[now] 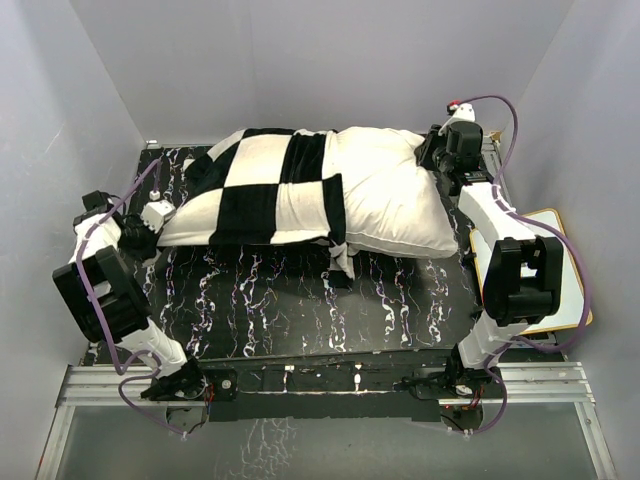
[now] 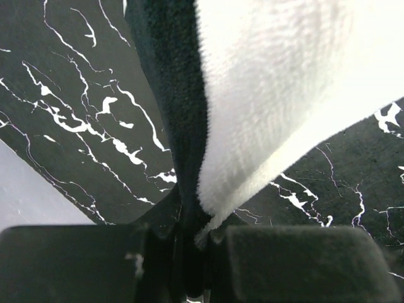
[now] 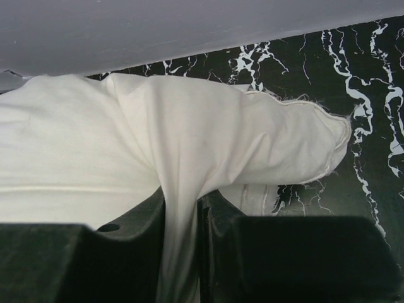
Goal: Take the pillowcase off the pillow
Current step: Remove the pillow from the pillowcase.
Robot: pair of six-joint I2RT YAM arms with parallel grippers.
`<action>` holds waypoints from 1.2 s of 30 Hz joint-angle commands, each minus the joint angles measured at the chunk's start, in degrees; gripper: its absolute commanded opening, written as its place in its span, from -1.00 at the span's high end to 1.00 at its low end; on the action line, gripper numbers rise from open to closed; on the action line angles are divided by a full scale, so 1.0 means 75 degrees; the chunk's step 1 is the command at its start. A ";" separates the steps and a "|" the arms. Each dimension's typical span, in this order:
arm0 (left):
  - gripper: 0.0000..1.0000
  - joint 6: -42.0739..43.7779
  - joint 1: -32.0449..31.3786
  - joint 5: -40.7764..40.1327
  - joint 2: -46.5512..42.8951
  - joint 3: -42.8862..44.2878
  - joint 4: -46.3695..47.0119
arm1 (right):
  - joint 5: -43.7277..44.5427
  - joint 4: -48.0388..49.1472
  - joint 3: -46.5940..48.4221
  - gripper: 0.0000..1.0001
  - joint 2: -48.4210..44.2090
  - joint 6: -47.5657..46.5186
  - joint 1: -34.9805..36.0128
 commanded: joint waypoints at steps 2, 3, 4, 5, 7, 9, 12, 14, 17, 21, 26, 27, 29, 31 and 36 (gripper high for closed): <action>1.00 0.0189 0.0145 -0.0668 -0.0656 0.0346 -0.0513 | 0.1173 -0.0822 0.0566 -0.48 -0.0262 -0.0385 -0.0356; 1.00 0.0012 -0.0022 -0.0551 -0.0665 0.0495 -0.0759 | 0.1149 -0.1102 0.0395 -0.87 -0.0502 -0.0310 -0.0290; 1.00 -0.0198 -0.0220 -0.0488 -0.0663 0.0624 -0.0991 | 0.1008 -0.1200 0.0044 -0.95 -0.0842 -0.0048 -0.0280; 1.00 -0.0368 -0.0407 -0.0414 -0.0682 0.0725 -0.1184 | 0.0799 -0.1135 -0.0449 -0.96 -0.1274 0.0214 -0.0377; 1.00 -0.0701 -0.0724 -0.0219 -0.0766 0.0850 -0.1468 | 0.0235 -0.0840 -0.1470 -0.97 -0.2240 0.0801 -0.0901; 1.00 -0.0924 -0.1045 -0.0135 -0.0852 0.0901 -0.1607 | -0.0067 -0.0856 -0.2215 -0.96 -0.3195 0.1225 -0.1129; 1.00 -0.1140 -0.1418 -0.0132 -0.0874 0.1034 -0.1760 | -0.0896 -0.1226 -0.3206 -0.97 -0.4299 0.2006 -0.1079; 1.00 -0.1225 -0.1570 -0.0099 -0.0865 0.1172 -0.1863 | -0.0882 -0.1708 -0.3674 -0.96 -0.4896 0.2279 -0.0906; 1.00 -0.1278 -0.1671 -0.0040 -0.0877 0.1279 -0.1944 | -0.0483 -0.2251 -0.4042 -0.96 -0.5471 0.2220 -0.0692; 1.00 -0.1311 -0.1750 -0.0027 -0.0888 0.1308 -0.1954 | -0.2140 -0.1590 -0.4808 -0.96 -0.5386 0.2592 -0.0664; 1.00 -0.1291 -0.1797 -0.0015 -0.0917 0.1245 -0.1953 | -0.2762 -0.0741 -0.5325 -0.96 -0.4565 0.2439 -0.0665; 1.00 -0.1291 -0.1808 -0.0015 -0.0914 0.1227 -0.1947 | -0.3088 -0.0461 -0.5374 -0.96 -0.4345 0.2437 -0.0659; 1.00 -0.1313 -0.1848 0.0005 -0.0889 0.1223 -0.1994 | -0.3623 0.0548 -0.5560 -0.96 -0.3990 0.2717 -0.0419; 1.00 -0.1343 -0.1932 0.0020 -0.0887 0.1214 -0.2028 | -0.4287 0.1582 -0.5608 -0.96 -0.3635 0.2943 0.0180; 1.00 -0.1564 -0.2336 -0.0014 -0.0931 0.1125 -0.2044 | -0.5321 0.2660 -0.5138 -0.96 -0.2546 0.3226 0.1043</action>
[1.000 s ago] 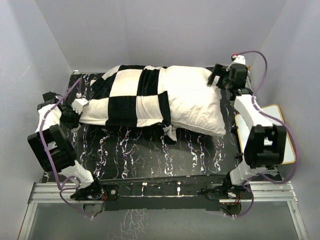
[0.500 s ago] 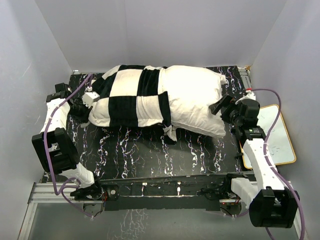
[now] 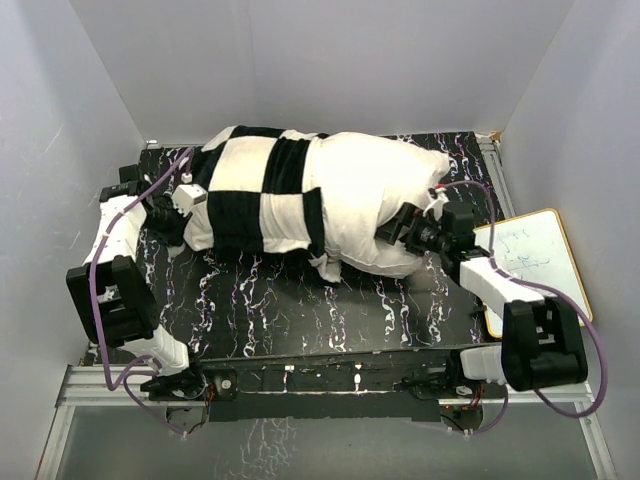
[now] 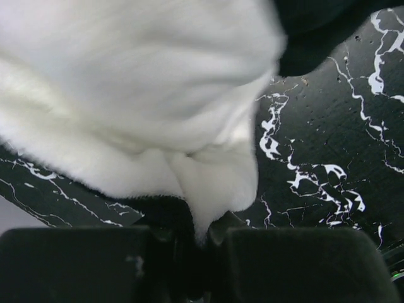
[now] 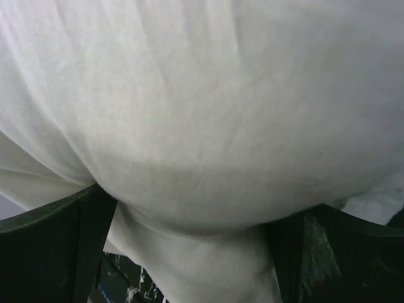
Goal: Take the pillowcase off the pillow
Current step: Remove the pillow from the pillowcase.
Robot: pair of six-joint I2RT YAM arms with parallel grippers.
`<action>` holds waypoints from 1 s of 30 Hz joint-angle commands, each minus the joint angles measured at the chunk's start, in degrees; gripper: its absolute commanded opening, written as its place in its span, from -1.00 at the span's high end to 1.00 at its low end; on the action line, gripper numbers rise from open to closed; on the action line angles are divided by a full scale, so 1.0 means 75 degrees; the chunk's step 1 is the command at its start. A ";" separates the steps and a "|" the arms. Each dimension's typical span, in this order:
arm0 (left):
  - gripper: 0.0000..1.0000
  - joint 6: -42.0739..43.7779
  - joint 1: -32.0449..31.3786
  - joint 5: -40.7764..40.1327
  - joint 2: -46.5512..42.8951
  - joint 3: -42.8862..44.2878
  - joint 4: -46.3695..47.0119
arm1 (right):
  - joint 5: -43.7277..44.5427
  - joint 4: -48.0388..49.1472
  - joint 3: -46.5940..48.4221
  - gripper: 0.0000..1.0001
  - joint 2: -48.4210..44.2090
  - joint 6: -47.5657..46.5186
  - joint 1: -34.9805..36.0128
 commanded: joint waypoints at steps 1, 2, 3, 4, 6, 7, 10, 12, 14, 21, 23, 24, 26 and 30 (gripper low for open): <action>1.00 -0.0267 -0.0473 0.0208 -0.0454 0.0031 -0.0302 | -0.1854 0.2236 0.0287 -0.97 0.0903 0.0657 0.0782; 1.00 -0.0313 -0.0614 0.0182 -0.0479 -0.0037 -0.0319 | -0.1796 0.2403 0.0366 -0.97 0.1186 0.0711 0.0834; 1.00 -0.0353 -0.0766 0.0139 -0.0509 -0.0126 -0.0346 | -0.1604 0.2376 0.0485 -0.96 0.1431 0.0662 0.0898; 1.00 -0.0394 -0.0933 0.0107 -0.0542 -0.0206 -0.0380 | -0.1250 0.2217 0.0628 -0.96 0.1590 0.0553 0.0957; 1.00 -0.0454 -0.1206 0.0079 -0.0642 -0.0371 -0.0450 | -0.0331 0.1916 0.0872 -0.96 0.1710 0.0199 0.1201; 1.00 -0.0476 -0.1324 0.0053 -0.0677 -0.0411 -0.0495 | 0.0254 0.1654 0.0981 -0.97 0.1703 0.0032 0.1345; 1.00 -0.0504 -0.1485 0.0031 -0.0767 -0.0368 -0.0599 | 0.1118 0.1570 0.1077 0.37 0.1783 -0.0065 0.1454; 1.00 -0.0459 -0.1481 -0.0018 -0.0767 -0.0247 -0.0702 | 0.1707 0.1319 0.1145 0.83 0.1761 -0.0066 0.1441; 1.00 -0.0341 -0.1490 -0.0140 -0.0785 -0.0155 -0.0789 | 0.1865 0.1145 0.1206 0.84 0.1694 0.0005 0.1308; 1.00 0.0638 -0.0906 -0.1691 -0.1102 -0.0251 -0.0207 | 0.4286 -0.0167 0.1621 0.84 0.0851 -0.0328 0.0191; 1.00 0.1084 -0.0237 -0.1778 -0.1067 -0.0152 -0.0090 | 0.5157 -0.0347 0.1713 0.83 0.0625 -0.0632 0.0050; 1.00 0.1288 0.0175 -0.1767 -0.0988 -0.0034 -0.0071 | 0.5360 -0.0432 0.1744 0.83 0.0571 -0.0666 -0.0091; 1.00 0.1708 0.0950 -0.1754 -0.0807 0.0229 -0.0046 | 0.5602 -0.0516 0.1816 0.83 0.0554 -0.0731 -0.0374; 1.00 0.2645 0.2452 -0.1645 -0.0549 0.0368 0.0292 | 0.6463 -0.0673 0.1958 0.83 0.0591 -0.1172 -0.0434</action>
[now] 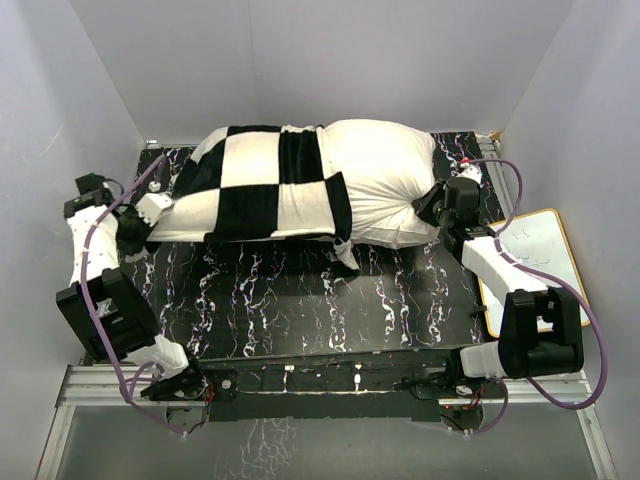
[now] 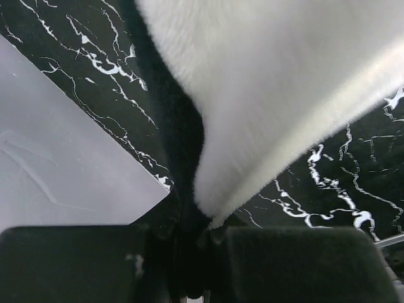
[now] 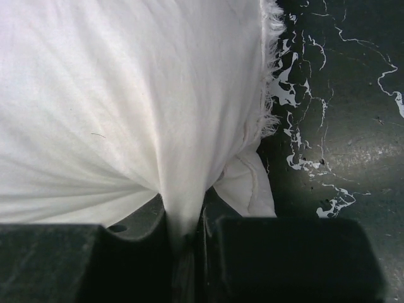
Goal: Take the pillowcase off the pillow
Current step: Remove the pillow from the pillowcase.
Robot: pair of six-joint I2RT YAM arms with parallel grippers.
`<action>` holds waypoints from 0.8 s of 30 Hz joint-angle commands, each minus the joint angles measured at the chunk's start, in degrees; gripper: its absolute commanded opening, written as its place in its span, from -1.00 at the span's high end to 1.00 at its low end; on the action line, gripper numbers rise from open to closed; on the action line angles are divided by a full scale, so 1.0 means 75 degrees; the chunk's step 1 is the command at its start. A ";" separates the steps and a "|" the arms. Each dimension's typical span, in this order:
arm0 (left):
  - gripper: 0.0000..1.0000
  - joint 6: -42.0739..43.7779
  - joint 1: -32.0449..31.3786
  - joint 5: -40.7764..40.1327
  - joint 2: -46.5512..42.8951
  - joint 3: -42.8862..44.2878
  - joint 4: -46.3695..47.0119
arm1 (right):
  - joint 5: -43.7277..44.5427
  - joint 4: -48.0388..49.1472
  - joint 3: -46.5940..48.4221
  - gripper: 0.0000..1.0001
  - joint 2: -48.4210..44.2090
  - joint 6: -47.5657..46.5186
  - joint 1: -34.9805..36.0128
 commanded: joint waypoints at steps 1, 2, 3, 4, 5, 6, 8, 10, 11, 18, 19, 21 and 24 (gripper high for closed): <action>1.00 0.1457 0.1560 -0.0281 0.0140 0.0365 0.0579 | 0.2653 -0.0249 0.0401 0.83 -0.0124 -0.0814 -0.0434; 1.00 0.1696 0.1986 -0.0287 0.0239 0.0329 0.0748 | 0.2797 -0.0254 0.0435 0.83 -0.0090 -0.0889 -0.0449; 1.00 0.1884 0.2171 -0.0326 0.0313 0.0305 0.0947 | 0.2906 -0.0262 0.0467 0.83 -0.0050 -0.0916 -0.0501; 1.00 0.2051 0.2549 -0.0369 0.0410 0.0264 0.1152 | 0.2882 -0.0275 0.0493 0.83 -0.0004 -0.0890 -0.0715; 1.00 0.2207 0.2808 -0.0390 0.0504 0.0254 0.1388 | 0.2716 -0.0318 0.0518 0.83 0.0024 -0.0727 -0.0976; 1.00 0.2339 0.3031 -0.0428 0.0608 0.0263 0.1605 | 0.2489 -0.0326 0.0525 0.83 0.0048 -0.0572 -0.1267; 1.00 0.2650 0.3458 -0.0506 0.0787 0.0271 0.2109 | 0.2072 -0.0331 0.0620 0.83 0.0077 -0.0310 -0.1748; 1.00 0.2821 0.3749 -0.0451 0.0919 0.0382 0.2264 | 0.2052 -0.0366 0.0853 0.83 0.0107 -0.0309 -0.1851; 1.00 0.2828 0.3817 -0.0384 0.0943 0.0448 0.2197 | 0.2031 -0.0395 0.0999 0.83 0.0129 -0.0335 -0.1848; 1.00 0.2204 0.2980 0.0346 0.0191 0.0163 0.0866 | 0.1960 -0.0528 0.1618 0.84 0.0059 -0.0900 -0.1847; 1.00 0.2046 0.2673 0.0391 0.0020 0.0054 0.0663 | 0.1952 -0.0578 0.1668 0.83 0.0022 -0.1010 -0.1847; 1.00 0.1425 0.2012 0.0497 -0.0283 -0.0070 0.0367 | 0.1585 -0.0851 0.1862 0.40 -0.0021 -0.1130 -0.1847; 1.00 0.0200 0.0934 0.0812 -0.0127 0.0245 -0.0350 | 0.0527 -0.1549 0.1991 -0.77 -0.0124 -0.0832 -0.1789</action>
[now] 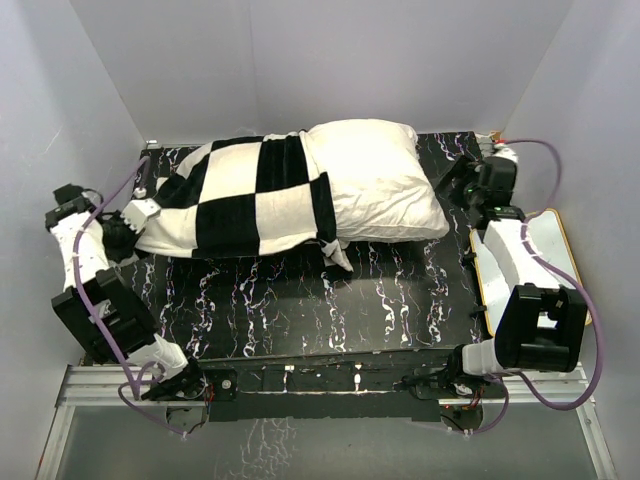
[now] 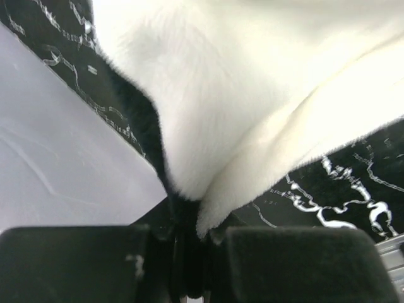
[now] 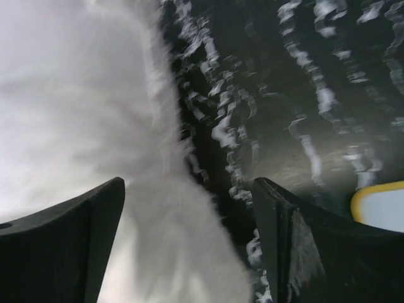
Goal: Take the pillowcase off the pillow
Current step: Remove the pillow from the pillowcase.
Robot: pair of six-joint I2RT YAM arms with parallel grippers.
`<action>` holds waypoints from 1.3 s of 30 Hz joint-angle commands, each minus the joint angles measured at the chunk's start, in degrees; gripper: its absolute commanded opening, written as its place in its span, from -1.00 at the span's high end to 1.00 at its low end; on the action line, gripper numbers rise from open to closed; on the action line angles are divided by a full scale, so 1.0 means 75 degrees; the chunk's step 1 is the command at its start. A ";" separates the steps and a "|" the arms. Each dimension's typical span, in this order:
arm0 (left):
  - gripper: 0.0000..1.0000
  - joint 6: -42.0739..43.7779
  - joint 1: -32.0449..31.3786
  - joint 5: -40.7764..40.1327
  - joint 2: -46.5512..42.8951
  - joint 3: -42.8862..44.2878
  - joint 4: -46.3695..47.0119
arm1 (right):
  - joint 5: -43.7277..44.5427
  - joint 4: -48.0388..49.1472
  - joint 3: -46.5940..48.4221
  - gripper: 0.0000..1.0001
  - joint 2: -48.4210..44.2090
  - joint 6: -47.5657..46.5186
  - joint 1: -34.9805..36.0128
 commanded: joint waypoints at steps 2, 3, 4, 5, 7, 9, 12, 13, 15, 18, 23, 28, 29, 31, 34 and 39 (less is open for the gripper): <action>1.00 -0.2075 -0.1356 -0.0273 -0.0124 0.0702 -0.0676 | 0.0957 -0.0376 0.0091 -0.96 -0.0721 -0.0033 -0.0752; 1.00 -0.2335 -0.1556 -0.0138 -0.0084 0.0841 -0.0806 | 0.0934 -0.0328 -0.0275 -0.96 -0.1040 0.0112 -0.0744; 1.00 -0.2542 -0.1732 -0.0043 -0.0082 0.0916 -0.0867 | 0.1007 -0.0283 -0.0702 -0.96 -0.1371 0.0228 -0.0744; 1.00 -0.2619 -0.1840 0.0007 -0.0113 0.0929 -0.0855 | 0.1066 -0.0274 -0.1054 -0.96 -0.1698 0.0572 -0.0743; 1.00 -0.2653 -0.2040 -0.0062 -0.0188 0.0853 -0.0770 | 0.0638 -0.0268 -0.1690 -0.96 -0.2009 0.1200 -0.0743; 1.00 -0.2624 -0.2125 -0.0136 -0.0230 0.0842 -0.0745 | -0.0201 0.0050 -0.2268 -0.96 -0.2047 0.1879 -0.0742; 1.00 -0.2581 -0.2134 -0.0122 -0.0258 0.0913 -0.0865 | -0.1110 0.1076 -0.3049 -0.96 -0.2075 0.2695 -0.0742; 1.00 -0.2548 -0.2142 -0.0113 -0.0293 0.0898 -0.0884 | -0.1306 0.1348 -0.3171 -0.96 -0.2042 0.2969 -0.0748; 1.00 -0.2477 -0.2137 -0.0099 -0.0406 0.0797 -0.0844 | -0.1670 0.2298 -0.3555 -0.97 -0.1955 0.3648 -0.0779; 1.00 -0.2381 -0.2135 -0.0109 -0.0552 0.0606 -0.0790 | -0.2517 0.3957 -0.4074 -0.96 -0.1443 0.4771 -0.0828; 1.00 -0.2320 -0.2143 -0.0083 -0.0552 0.0537 -0.0805 | -0.2993 0.5449 -0.4501 -0.96 -0.0835 0.5836 -0.0742; 1.00 -0.2478 -0.2238 0.0048 -0.0324 0.0879 -0.0979 | -0.3162 0.8317 -0.4576 -0.97 0.0413 0.7214 0.0153; 1.00 -0.2507 -0.2266 0.0053 -0.0304 0.0934 -0.1022 | -0.3154 0.8894 -0.4500 -0.96 0.0693 0.7419 0.0355; 1.00 -0.2513 -0.2322 0.0036 -0.0304 0.0973 -0.1057 | -0.3052 1.0370 -0.4421 -0.96 0.1340 0.7874 0.0814; 1.00 -0.2502 -0.2396 -0.0013 -0.0362 0.0914 -0.1026 | -0.2976 1.2018 -0.4209 -0.96 0.2111 0.8287 0.1230; 1.00 -0.2577 -0.2559 -0.0069 -0.0401 0.0828 -0.1029 | -0.2572 1.0602 -0.3452 -0.97 0.2119 0.7069 0.1878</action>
